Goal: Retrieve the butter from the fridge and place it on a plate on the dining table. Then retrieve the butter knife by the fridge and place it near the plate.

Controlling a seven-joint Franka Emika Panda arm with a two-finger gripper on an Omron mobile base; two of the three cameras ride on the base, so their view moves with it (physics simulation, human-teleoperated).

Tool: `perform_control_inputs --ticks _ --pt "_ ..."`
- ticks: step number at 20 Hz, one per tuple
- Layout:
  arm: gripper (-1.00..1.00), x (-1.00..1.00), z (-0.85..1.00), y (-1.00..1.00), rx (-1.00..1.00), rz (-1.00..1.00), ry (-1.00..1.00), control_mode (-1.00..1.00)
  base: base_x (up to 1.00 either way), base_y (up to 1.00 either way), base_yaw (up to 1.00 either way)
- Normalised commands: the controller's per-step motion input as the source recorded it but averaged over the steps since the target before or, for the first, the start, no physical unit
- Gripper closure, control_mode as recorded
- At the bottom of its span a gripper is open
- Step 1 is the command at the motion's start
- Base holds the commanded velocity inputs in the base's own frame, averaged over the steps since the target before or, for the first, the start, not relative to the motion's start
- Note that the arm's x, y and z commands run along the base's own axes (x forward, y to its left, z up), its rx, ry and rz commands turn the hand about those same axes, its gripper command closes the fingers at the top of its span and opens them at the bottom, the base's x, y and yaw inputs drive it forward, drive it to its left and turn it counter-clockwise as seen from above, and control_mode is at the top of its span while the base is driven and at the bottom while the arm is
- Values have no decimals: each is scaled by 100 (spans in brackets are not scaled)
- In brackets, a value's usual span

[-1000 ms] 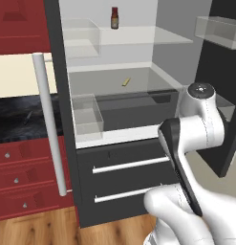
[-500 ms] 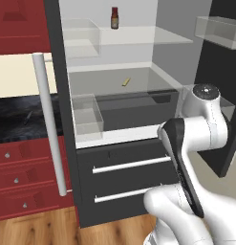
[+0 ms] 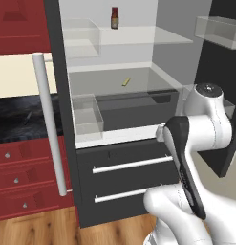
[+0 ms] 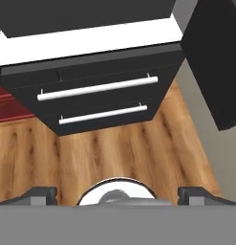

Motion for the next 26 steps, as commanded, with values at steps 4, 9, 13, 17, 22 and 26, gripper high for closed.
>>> perform_control_inputs --ticks 4,9,13,17,22,26 --pt "-100 -2 -28 8 9 0 6 -100 0 0 0" --pt "-100 2 -18 1 -1 1 5 -100 0 0 0" --pt "-100 0 0 0 0 0 0 -100 0 0 0" --pt "-100 3 0 0 0 0 0 -100 0 0 0" --pt "-100 0 0 0 0 0 0 100 42 0 0" --pt "-100 0 0 0 0 0 0 100 69 -2 0"
